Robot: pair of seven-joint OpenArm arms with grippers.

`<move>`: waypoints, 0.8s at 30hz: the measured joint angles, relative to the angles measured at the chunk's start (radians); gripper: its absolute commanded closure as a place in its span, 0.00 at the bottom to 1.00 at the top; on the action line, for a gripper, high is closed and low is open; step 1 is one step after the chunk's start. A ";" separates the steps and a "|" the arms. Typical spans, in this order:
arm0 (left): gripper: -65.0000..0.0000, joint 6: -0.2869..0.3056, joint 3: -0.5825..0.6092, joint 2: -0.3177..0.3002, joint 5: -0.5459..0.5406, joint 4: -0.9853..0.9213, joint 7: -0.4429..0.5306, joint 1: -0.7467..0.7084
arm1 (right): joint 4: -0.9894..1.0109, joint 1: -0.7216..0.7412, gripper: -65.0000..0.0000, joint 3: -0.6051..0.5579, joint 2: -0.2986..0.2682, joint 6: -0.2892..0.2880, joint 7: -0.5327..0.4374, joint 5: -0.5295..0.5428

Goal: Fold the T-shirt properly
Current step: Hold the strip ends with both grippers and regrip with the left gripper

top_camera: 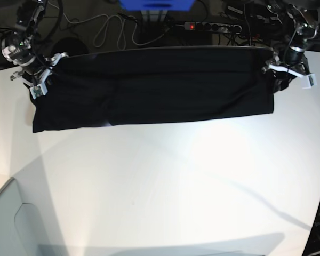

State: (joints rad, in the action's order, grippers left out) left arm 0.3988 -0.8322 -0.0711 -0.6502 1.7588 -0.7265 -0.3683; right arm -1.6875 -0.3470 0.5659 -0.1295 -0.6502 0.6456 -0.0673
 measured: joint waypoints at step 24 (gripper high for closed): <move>0.66 -0.001 -0.001 -0.076 0.078 -0.240 0.005 0.053 | -0.002 0.000 1.00 -0.059 -0.014 0.000 -0.003 -0.003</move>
State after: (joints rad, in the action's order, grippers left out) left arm 0.3977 -0.8333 -0.1474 -0.5724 1.5188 -0.7216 -0.3157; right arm -1.6894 -0.3466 0.5072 -0.1436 -0.6498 0.6422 -0.0704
